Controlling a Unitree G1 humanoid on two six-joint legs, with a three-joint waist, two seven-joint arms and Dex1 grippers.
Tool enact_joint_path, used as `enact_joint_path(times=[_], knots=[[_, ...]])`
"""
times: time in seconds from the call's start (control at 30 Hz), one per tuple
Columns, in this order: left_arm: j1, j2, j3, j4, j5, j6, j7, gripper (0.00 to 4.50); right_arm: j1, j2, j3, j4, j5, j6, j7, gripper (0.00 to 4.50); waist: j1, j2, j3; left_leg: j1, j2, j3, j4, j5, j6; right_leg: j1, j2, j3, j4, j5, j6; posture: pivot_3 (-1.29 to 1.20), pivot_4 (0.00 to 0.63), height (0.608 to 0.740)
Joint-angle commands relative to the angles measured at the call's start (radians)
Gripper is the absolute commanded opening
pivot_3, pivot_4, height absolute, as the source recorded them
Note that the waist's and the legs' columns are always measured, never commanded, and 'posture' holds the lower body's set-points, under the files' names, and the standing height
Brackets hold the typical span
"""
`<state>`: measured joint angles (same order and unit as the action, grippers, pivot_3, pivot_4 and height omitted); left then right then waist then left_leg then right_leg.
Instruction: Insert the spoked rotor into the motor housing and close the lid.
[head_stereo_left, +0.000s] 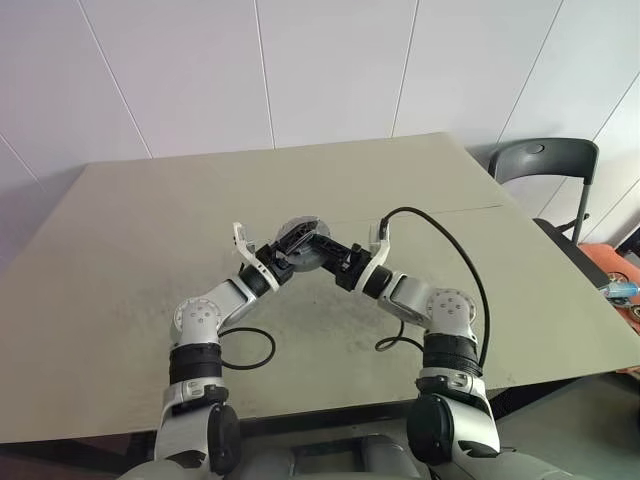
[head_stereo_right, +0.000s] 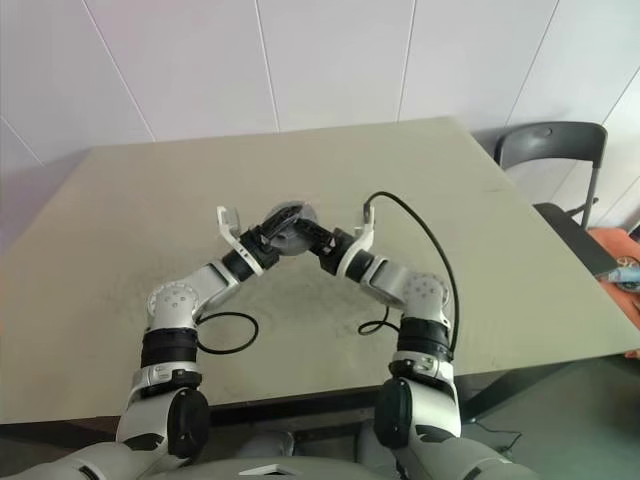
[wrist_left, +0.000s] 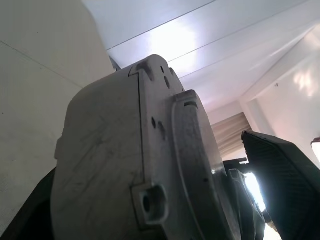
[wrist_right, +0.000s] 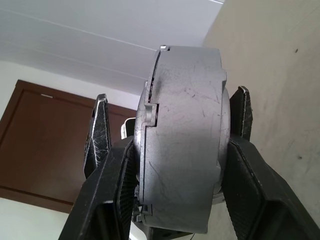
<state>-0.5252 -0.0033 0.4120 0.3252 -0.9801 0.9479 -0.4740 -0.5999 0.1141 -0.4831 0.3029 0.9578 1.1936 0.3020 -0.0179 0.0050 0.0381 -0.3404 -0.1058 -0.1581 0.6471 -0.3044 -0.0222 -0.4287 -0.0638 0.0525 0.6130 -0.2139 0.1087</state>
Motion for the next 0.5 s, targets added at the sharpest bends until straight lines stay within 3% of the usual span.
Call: enact_joint_path(times=[0.03,0.2,0.33,0.5], knots=[[-0.032,-0.008,0.024,0.002,-0.045,-0.013,-0.001,4.26,-0.017,0.004,0.019,-0.048,0.053,-0.011,0.029,2.11,0.000,0.000,0.000,0.000,0.000,0.000,0.000,0.000,0.000,0.000,0.000,0.000,0.000,0.000,0.000,0.00,0.000,0.740],[-0.035,-0.014,0.054,0.017,-0.079,-0.021,0.010,3.03,-0.012,0.000,0.015,-0.039,0.060,-0.034,0.033,2.11,0.000,0.000,0.000,0.000,0.000,0.000,0.000,0.000,0.000,0.000,0.000,0.000,0.000,0.000,0.000,0.00,0.000,0.740],[-0.028,-0.017,0.061,0.002,-0.115,-0.021,0.005,2.44,-0.015,0.004,-0.004,-0.032,0.092,-0.058,0.039,2.11,0.001,0.000,0.000,0.000,0.000,0.000,0.000,0.000,0.000,0.000,0.000,0.000,0.000,0.000,0.000,0.00,0.000,0.740],[-0.022,-0.030,0.065,-0.009,-0.161,-0.022,0.020,2.34,-0.017,0.013,-0.020,-0.035,0.136,-0.066,0.041,2.11,0.001,0.000,0.000,0.000,0.000,0.000,0.000,0.000,0.000,0.000,0.000,0.000,0.000,0.000,0.000,0.00,0.000,0.740]])
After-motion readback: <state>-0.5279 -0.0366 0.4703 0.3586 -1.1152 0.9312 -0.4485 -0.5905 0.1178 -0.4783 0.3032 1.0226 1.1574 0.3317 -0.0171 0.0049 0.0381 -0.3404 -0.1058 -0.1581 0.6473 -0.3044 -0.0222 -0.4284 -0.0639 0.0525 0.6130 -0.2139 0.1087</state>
